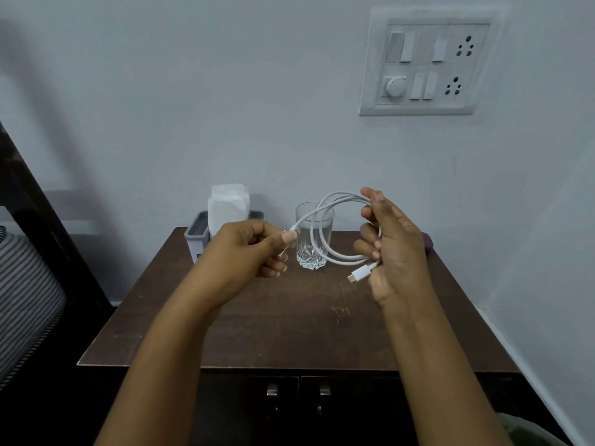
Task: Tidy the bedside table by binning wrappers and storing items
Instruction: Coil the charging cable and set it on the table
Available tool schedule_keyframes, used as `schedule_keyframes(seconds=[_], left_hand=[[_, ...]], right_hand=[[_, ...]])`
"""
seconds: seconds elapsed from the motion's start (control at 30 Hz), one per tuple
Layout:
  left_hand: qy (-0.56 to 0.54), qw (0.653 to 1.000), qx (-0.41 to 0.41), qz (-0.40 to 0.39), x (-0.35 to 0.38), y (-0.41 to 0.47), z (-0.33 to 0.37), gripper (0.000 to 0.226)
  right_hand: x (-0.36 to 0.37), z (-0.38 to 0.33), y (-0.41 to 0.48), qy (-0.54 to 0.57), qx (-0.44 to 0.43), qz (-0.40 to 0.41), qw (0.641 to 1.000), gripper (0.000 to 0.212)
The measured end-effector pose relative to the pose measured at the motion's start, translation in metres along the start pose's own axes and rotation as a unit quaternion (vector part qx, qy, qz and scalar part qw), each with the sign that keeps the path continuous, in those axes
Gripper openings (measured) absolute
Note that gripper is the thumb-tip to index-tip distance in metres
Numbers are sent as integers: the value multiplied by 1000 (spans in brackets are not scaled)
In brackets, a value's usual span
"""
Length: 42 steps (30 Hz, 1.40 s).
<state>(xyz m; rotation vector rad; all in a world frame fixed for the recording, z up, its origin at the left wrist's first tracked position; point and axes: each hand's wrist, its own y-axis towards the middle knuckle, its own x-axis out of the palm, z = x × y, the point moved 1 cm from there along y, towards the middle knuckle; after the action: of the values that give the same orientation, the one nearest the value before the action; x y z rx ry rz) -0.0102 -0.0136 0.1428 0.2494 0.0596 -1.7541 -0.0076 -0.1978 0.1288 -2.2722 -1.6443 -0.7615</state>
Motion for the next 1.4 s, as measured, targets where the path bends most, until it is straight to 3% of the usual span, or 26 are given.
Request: schedule_keyframes(seconds=[0.3, 0.6, 0.67, 0.77, 0.9, 1.0, 1.07, 1.2, 1.4], left_hand=[[-225, 974, -28, 19, -15, -2, 3, 20], [-428, 901, -64, 37, -18, 2, 2, 21], [-419, 905, -71, 32, -18, 3, -1, 22], [-336, 939, -73, -3, -17, 2, -7, 17], [-176, 975, -63, -118, -14, -5, -8, 30], [-73, 973, -40, -215, -7, -10, -10, 37], [-93, 966, -30, -241, 2, -12, -9, 38], [-195, 967, -9, -163, 18, -6, -3, 40], [-205, 976, 3, -76, 26, -4, -3, 36]], right_hand=[[0, -3, -2, -11, 28, -43, 999, 13], [2, 0, -3, -75, 34, -86, 993, 10], [2, 0, -3, -63, 31, -78, 994, 10], [0, -4, 0, -2, 22, -65, 998, 13], [-2, -8, 1, 71, 16, -61, 995, 16], [1, -8, -1, 86, 26, -75, 993, 15], [4, -7, -3, 80, 37, -93, 992, 15], [10, -3, -5, 41, 51, -113, 991, 15], [4, 0, -7, -139, 1, -130, 982, 24]])
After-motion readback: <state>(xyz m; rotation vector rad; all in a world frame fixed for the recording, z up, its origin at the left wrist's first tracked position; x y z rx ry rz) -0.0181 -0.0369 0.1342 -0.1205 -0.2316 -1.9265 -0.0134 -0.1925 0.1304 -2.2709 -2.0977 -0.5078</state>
